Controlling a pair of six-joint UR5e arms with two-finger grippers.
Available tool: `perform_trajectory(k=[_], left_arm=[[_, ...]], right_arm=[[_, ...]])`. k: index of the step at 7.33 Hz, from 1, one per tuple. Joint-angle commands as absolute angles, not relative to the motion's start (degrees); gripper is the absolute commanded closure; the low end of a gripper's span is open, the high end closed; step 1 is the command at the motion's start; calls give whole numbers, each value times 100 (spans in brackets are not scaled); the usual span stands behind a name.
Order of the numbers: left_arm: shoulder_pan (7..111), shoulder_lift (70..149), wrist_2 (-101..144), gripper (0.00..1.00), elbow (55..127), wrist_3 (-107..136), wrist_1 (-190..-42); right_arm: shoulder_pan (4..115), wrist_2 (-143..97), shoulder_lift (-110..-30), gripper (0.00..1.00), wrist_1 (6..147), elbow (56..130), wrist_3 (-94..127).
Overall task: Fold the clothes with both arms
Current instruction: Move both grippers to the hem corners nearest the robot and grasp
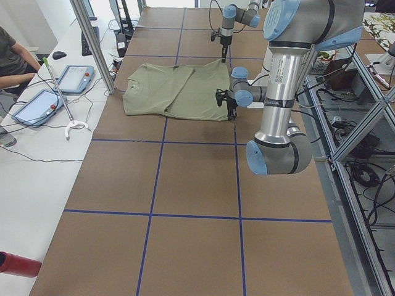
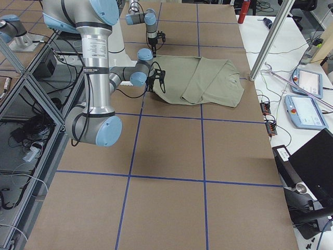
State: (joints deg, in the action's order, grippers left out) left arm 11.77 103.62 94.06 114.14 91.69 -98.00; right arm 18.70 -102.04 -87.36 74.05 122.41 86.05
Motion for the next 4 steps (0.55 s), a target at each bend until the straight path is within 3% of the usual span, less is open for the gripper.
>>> perform_trajectory(k=[1, 4], left_arm=[[1195, 10371, 9422, 100, 11478, 9176, -9800], [1230, 10127, 9422, 100, 11986, 9176, -9765]], right_arm=[[1889, -10222, -8745, 100, 7400, 12252, 8604], [2153, -10809, -8964, 100, 7383, 12558, 8604]])
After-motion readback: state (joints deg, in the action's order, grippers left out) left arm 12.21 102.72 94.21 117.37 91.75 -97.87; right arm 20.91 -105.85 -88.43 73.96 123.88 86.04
